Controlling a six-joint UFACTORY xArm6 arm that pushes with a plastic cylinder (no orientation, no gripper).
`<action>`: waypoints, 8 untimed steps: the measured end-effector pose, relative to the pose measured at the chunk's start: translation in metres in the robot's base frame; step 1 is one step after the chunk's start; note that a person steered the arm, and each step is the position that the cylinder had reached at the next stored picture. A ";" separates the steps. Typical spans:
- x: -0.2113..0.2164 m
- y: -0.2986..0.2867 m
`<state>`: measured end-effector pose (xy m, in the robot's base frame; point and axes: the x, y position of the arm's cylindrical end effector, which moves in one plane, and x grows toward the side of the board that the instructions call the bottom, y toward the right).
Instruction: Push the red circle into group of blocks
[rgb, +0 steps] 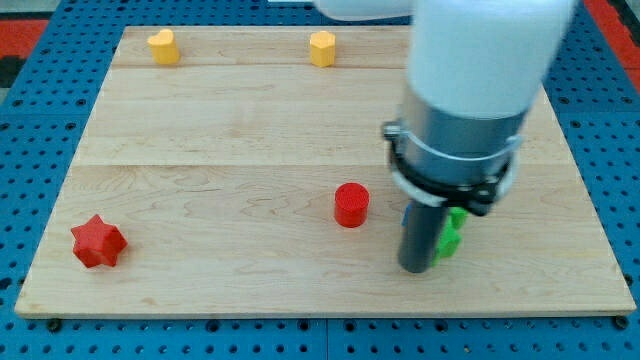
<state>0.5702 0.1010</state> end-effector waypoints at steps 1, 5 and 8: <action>-0.010 0.023; -0.042 -0.092; -0.083 -0.070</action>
